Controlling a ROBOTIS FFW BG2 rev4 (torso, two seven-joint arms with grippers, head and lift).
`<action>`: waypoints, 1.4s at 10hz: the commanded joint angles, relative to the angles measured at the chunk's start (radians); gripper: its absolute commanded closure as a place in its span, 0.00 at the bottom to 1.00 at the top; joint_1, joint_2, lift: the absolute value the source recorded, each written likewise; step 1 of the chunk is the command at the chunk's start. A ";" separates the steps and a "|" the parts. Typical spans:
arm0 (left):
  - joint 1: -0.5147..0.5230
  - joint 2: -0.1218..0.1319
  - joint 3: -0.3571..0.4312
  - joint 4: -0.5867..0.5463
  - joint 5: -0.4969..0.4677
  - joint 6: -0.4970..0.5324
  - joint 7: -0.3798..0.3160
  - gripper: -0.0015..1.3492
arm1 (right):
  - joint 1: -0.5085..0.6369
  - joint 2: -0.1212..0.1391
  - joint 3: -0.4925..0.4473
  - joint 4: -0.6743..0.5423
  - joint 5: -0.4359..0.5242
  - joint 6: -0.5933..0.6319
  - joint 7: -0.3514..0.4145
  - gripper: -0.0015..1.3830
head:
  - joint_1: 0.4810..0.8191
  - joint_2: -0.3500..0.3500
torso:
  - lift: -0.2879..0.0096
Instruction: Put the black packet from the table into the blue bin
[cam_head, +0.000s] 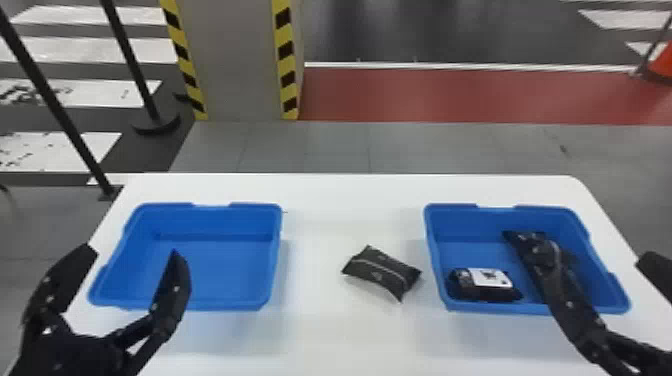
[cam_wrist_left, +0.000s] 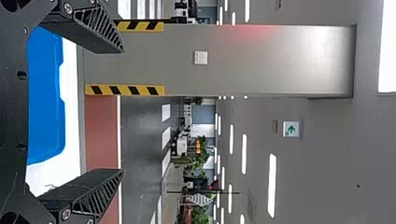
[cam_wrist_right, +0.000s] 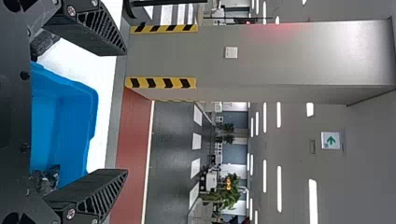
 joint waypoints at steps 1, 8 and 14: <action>-0.002 0.000 0.000 0.000 0.000 -0.002 0.000 0.09 | 0.000 -0.002 -0.001 0.000 0.000 0.002 0.001 0.09 | 0.63 0.53 | 0.60; -0.005 -0.002 -0.004 0.000 -0.002 0.010 0.000 0.09 | -0.047 -0.015 0.003 -0.002 0.004 0.130 0.011 0.09 | 0.63 0.53 | 0.60; 0.002 -0.003 0.000 0.000 0.000 0.010 0.000 0.09 | -0.427 -0.072 0.123 0.167 0.068 0.537 0.120 0.09 | 0.63 0.60 | 0.60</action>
